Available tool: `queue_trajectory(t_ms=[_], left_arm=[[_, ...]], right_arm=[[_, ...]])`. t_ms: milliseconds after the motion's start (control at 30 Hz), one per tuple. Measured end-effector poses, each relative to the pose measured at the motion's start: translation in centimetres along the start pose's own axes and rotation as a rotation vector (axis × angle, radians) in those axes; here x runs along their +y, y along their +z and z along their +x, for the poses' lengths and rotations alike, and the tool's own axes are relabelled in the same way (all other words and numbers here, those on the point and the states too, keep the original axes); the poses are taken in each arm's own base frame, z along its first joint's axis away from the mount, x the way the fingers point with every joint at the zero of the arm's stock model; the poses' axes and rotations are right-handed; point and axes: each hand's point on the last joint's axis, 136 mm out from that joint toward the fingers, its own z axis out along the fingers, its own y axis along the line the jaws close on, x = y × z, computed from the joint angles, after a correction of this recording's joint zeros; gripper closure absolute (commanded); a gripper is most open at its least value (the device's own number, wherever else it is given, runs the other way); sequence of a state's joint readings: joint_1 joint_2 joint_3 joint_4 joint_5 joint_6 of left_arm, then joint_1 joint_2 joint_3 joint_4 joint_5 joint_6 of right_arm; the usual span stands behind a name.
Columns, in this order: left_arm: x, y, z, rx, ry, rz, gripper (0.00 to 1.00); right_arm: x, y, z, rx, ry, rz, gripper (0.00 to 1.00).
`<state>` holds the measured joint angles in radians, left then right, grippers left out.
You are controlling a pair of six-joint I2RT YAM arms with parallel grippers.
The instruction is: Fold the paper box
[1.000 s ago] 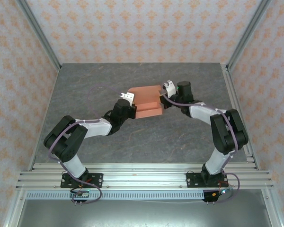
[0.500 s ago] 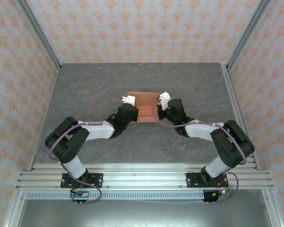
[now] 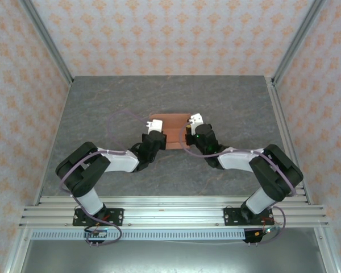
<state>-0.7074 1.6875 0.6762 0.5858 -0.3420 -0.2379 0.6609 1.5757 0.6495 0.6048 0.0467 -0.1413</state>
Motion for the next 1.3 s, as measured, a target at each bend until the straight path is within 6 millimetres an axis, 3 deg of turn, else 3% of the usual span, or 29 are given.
queue_trajectory(t_ms=[367,700,1200,1300], left_arm=[[0.2,-0.2,0.4,-0.046,-0.003,-0.044,1.0],[0.8,-0.8,1.7,-0.051,0.008,-0.068,1.0],[0.6,-1.3,3.3,-0.031,0.032,-0.052,1.0],[0.8,-1.4,3.5,-0.031,0.031,-0.052,0.95]], right_arm=[[0.7,0.0,-0.3,0.014,0.108,0.035,1.0],[2.5,-1.0,2.2,-0.041,0.129,0.041,1.0],[3.5,-1.6,4.2,-0.063,0.135,0.022,1.0],[3.8,-1.6,4.5,-0.069,0.125,0.036,1.0]])
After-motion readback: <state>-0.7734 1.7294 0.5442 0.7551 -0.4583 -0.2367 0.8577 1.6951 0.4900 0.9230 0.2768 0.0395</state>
